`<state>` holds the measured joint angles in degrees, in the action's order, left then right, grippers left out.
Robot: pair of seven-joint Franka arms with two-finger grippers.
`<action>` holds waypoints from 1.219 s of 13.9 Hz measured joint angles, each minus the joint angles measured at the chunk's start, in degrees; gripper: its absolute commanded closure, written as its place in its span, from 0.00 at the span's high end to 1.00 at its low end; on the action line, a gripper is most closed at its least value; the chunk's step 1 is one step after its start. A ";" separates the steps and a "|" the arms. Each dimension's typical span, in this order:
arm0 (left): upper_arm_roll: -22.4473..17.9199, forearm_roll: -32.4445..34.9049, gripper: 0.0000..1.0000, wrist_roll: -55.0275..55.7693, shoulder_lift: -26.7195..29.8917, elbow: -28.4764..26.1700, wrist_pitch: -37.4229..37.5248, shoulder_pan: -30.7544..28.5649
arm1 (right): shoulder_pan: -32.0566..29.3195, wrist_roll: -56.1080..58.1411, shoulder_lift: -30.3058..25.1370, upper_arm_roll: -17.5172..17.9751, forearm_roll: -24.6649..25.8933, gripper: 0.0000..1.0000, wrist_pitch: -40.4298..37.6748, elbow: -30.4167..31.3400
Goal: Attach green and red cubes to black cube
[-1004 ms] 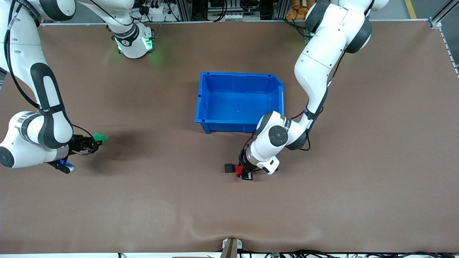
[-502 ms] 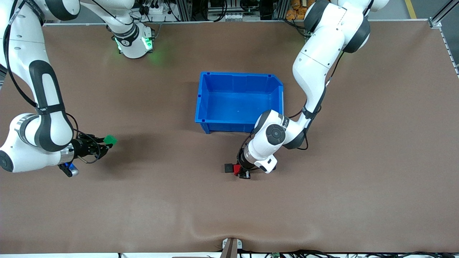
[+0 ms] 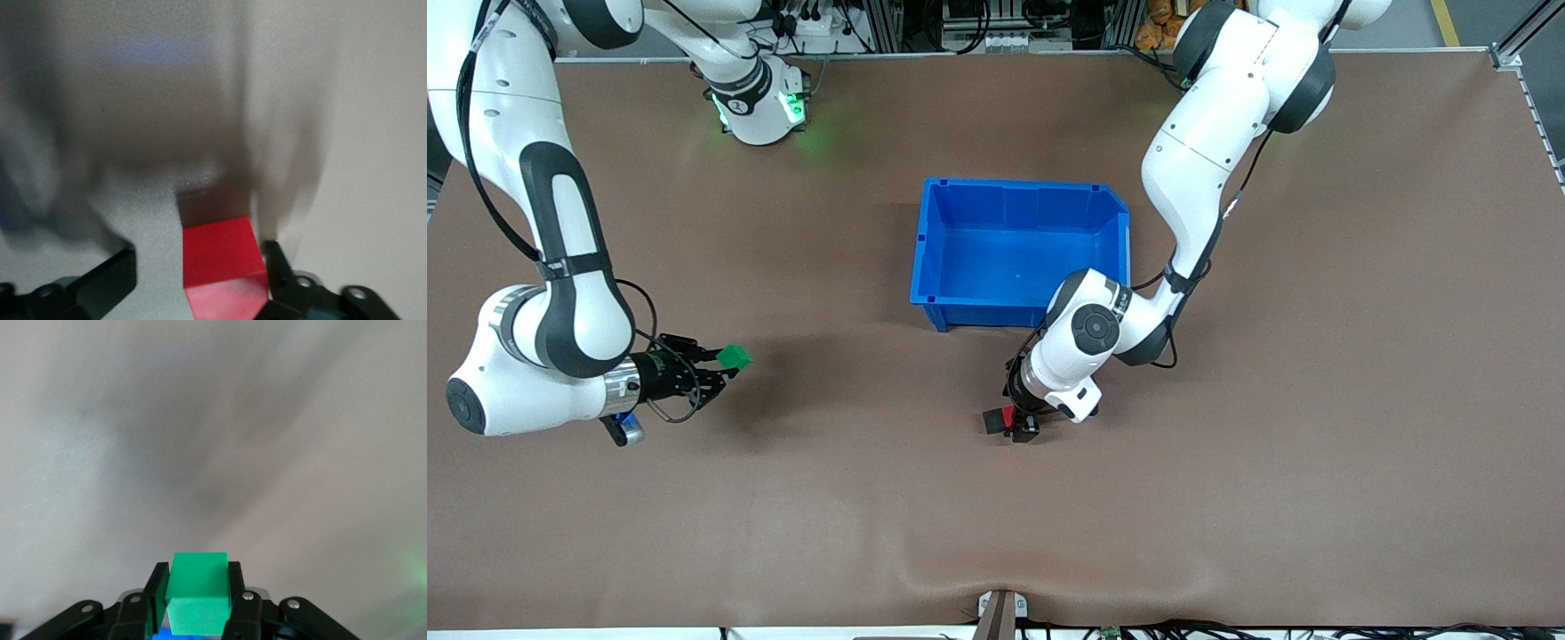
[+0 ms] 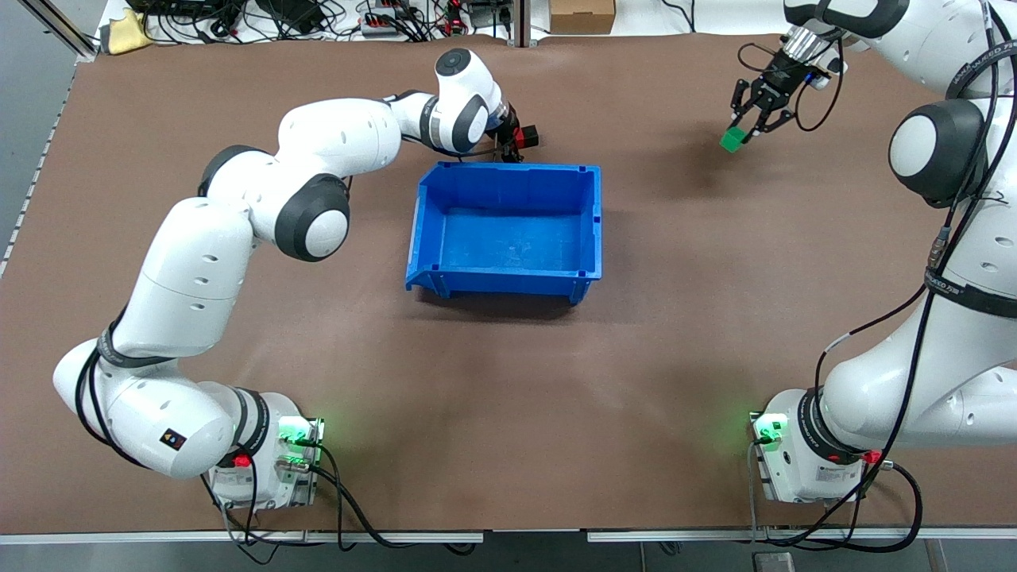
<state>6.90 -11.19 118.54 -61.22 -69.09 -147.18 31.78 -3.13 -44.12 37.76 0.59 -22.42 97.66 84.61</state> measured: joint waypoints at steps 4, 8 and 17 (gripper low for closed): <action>-0.28 0.00 1.00 -2.72 0.67 1.27 -0.02 -0.03 | 1.68 -6.00 0.00 0.02 -1.12 0.00 0.52 -1.21; -0.82 0.00 1.00 -2.72 5.12 2.14 1.20 -0.55 | 3.88 -11.85 0.00 0.07 -3.51 0.00 3.40 -1.91; -6.41 6.04 1.00 -20.00 23.32 2.37 26.19 -10.83 | 11.21 -28.75 0.96 0.23 -7.75 0.00 22.13 -1.94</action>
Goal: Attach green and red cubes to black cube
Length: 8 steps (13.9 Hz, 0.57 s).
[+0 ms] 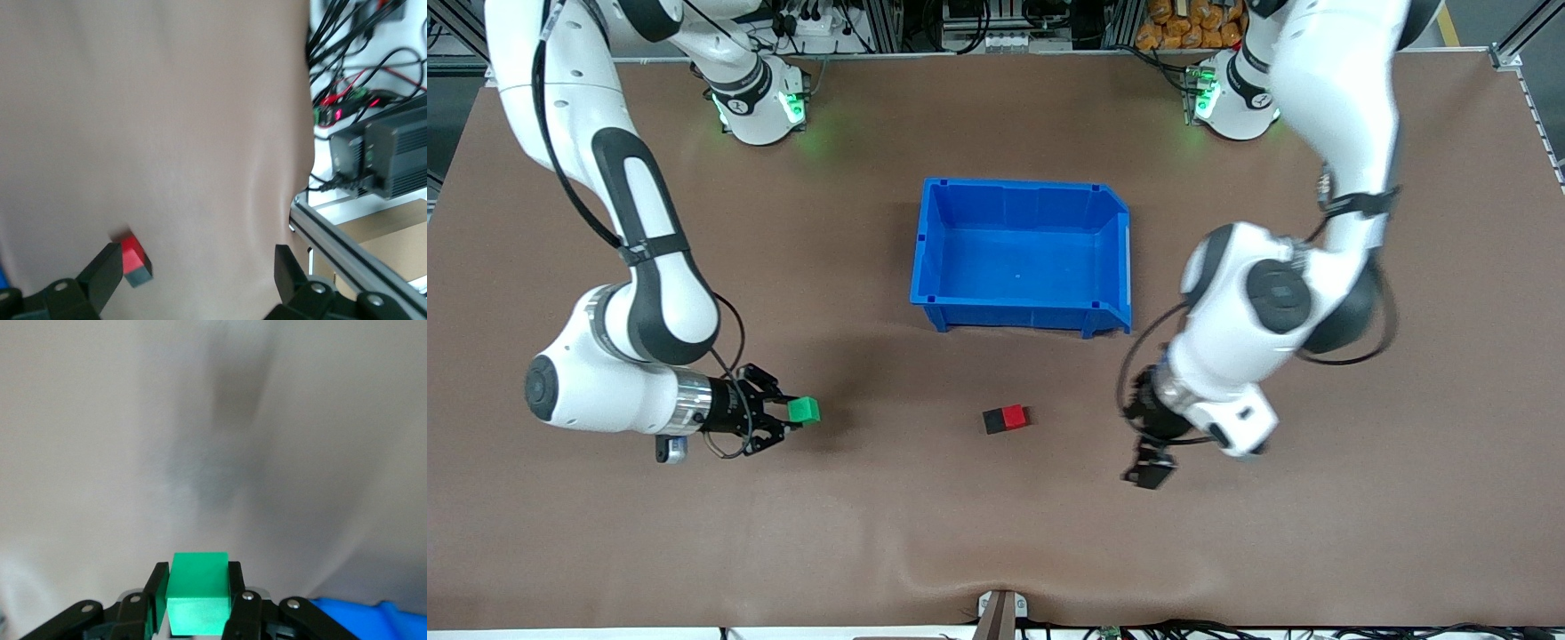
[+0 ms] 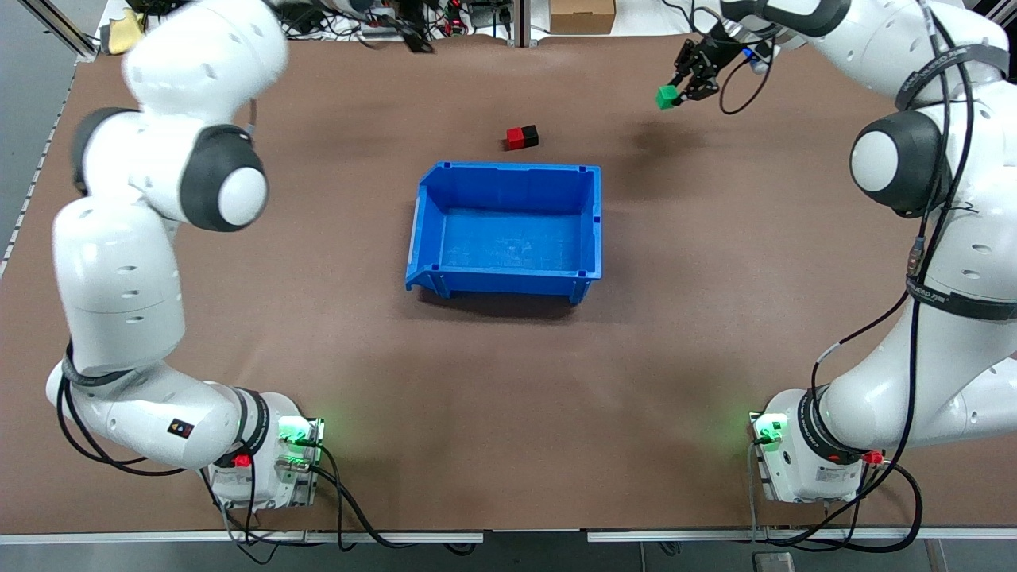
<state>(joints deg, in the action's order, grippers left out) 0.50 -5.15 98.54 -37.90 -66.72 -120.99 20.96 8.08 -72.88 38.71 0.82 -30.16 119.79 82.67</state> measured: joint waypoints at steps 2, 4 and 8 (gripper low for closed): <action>-0.04 0.01 1.00 -6.84 3.65 -0.49 4.76 -3.54 | 2.34 -4.94 1.42 0.04 -0.66 0.00 4.44 -1.04; -0.03 0.02 1.00 -13.95 7.59 -2.29 9.02 -6.11 | 4.11 -8.68 3.52 0.04 -0.84 0.00 5.56 -3.92; -0.05 0.06 1.00 -29.10 18.08 -11.59 12.41 -10.06 | 6.22 -13.70 7.86 0.06 -1.10 0.00 6.55 -10.27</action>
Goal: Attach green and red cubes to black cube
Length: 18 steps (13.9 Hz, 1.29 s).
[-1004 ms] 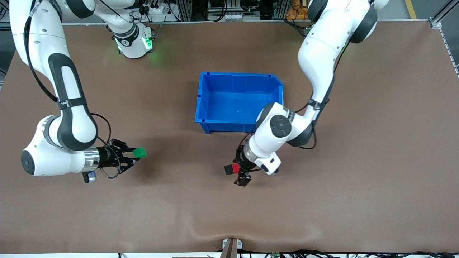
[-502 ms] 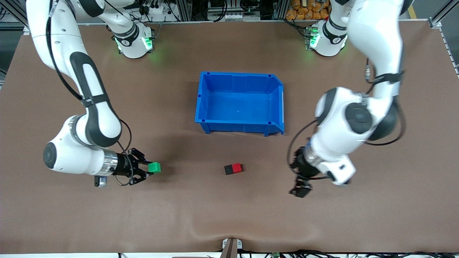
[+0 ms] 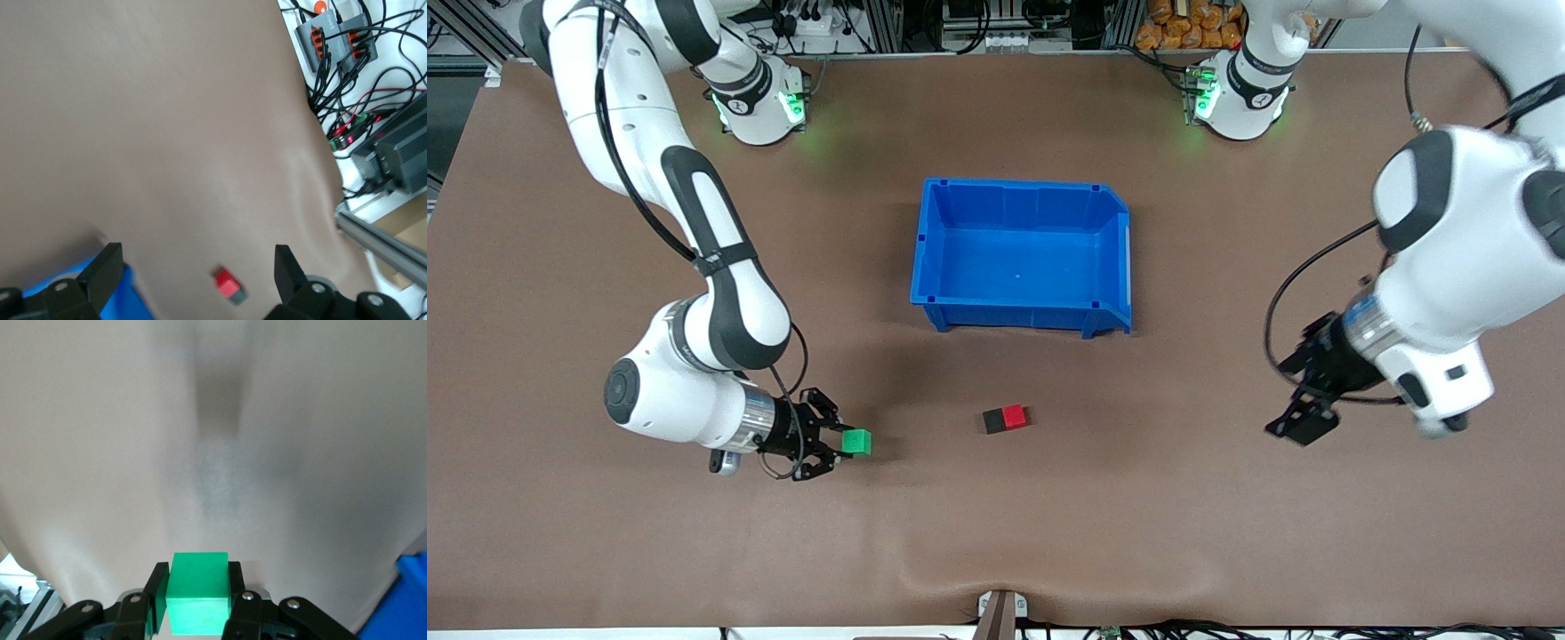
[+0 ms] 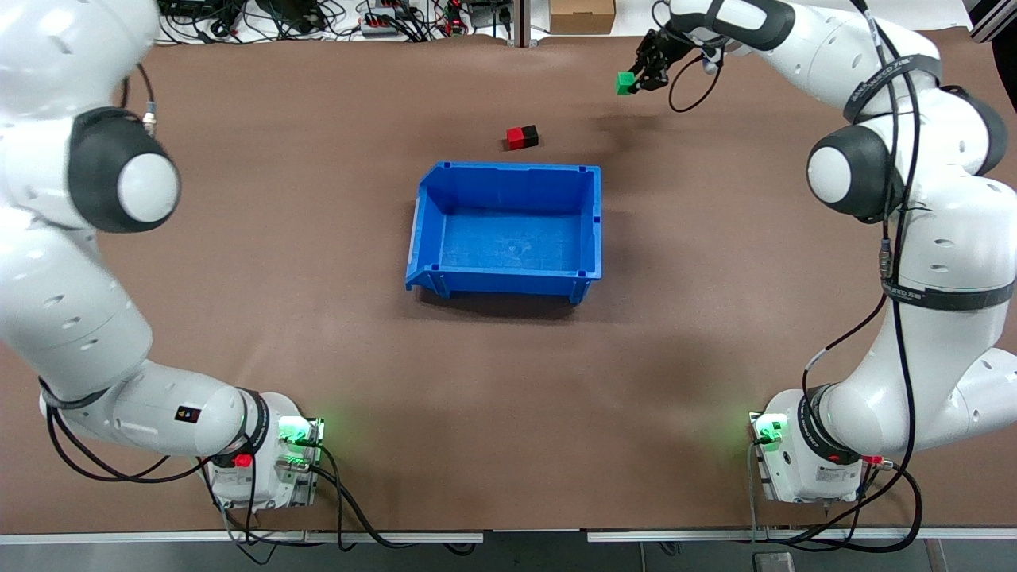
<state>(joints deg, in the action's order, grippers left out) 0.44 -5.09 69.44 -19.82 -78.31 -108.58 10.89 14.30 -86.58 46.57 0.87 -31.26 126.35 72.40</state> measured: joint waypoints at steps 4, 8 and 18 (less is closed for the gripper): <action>0.01 0.01 1.00 -15.13 12.96 -13.26 0.79 -2.80 | 2.82 -2.10 3.37 0.01 -0.02 0.00 4.78 -3.00; 0.01 0.04 1.00 -30.39 17.70 -18.11 3.46 -3.70 | 5.48 -3.82 6.37 0.02 -0.04 0.00 7.63 -5.70; 6.74 5.97 1.00 -52.54 18.66 -17.02 12.03 -9.61 | 10.58 -4.38 10.92 1.71 -0.06 0.00 9.94 -6.69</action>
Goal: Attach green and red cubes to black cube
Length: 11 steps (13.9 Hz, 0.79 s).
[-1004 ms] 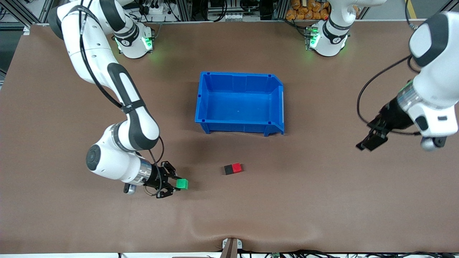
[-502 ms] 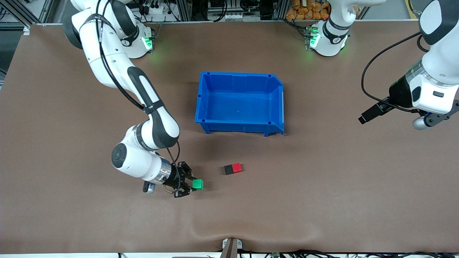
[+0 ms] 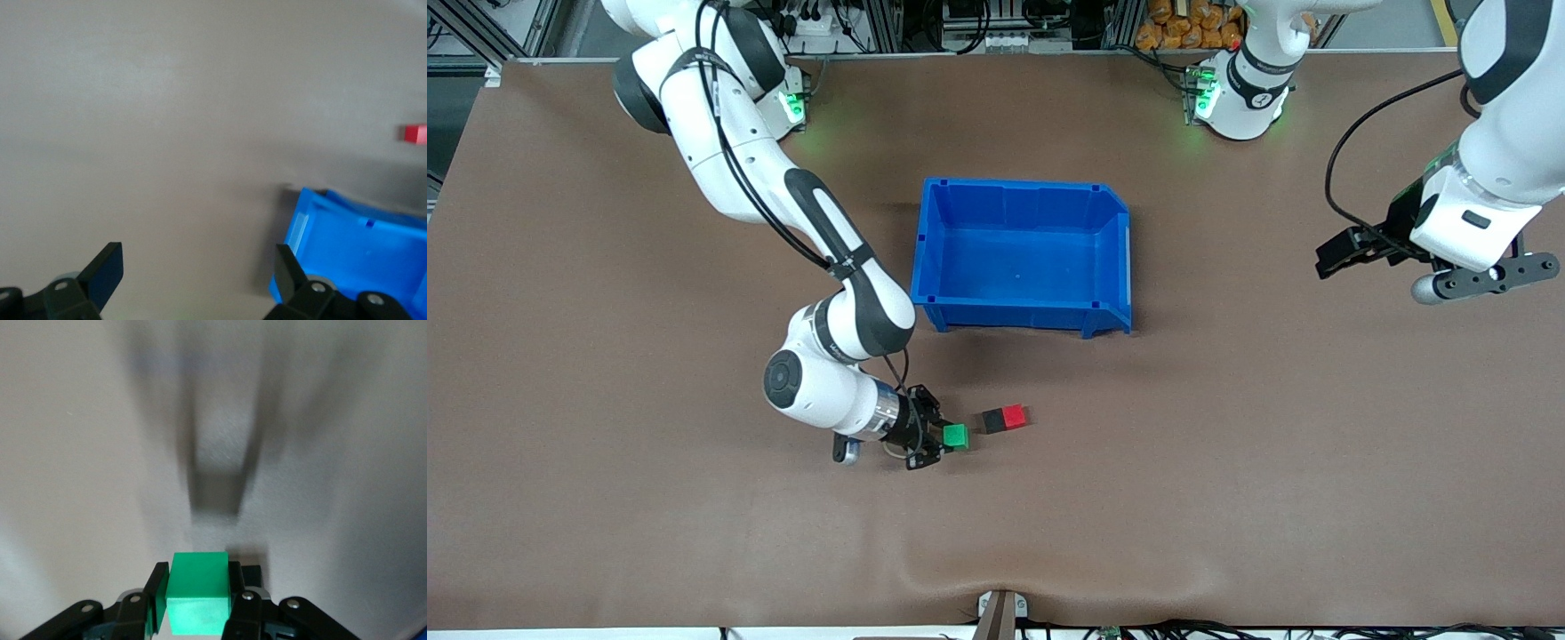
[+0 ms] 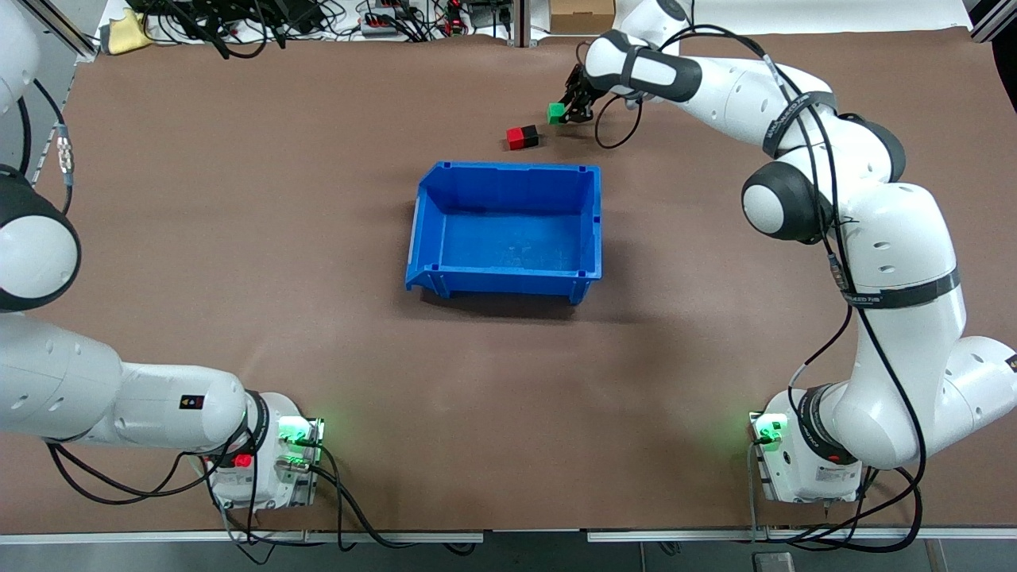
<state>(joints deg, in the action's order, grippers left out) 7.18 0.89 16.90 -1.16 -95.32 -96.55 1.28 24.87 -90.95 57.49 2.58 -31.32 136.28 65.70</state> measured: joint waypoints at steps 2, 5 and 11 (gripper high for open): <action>0.07 0.00 1.00 -4.24 0.25 1.30 1.88 -0.43 | 0.34 -0.05 0.41 0.04 0.00 0.00 -0.02 0.00; 0.16 0.00 1.00 -10.06 0.37 2.94 4.85 -0.42 | 0.93 -0.05 1.32 0.19 0.00 0.00 -0.05 0.00; 0.31 0.44 1.00 -18.76 0.41 6.54 11.87 -0.36 | 2.66 -0.72 1.86 0.25 0.00 0.27 -0.05 -0.01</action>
<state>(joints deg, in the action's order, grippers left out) 7.50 1.33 -1.86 -0.75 -88.78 -84.68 0.93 27.53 -91.67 59.35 2.83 -31.32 136.24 65.70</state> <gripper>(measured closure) 0.000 0.599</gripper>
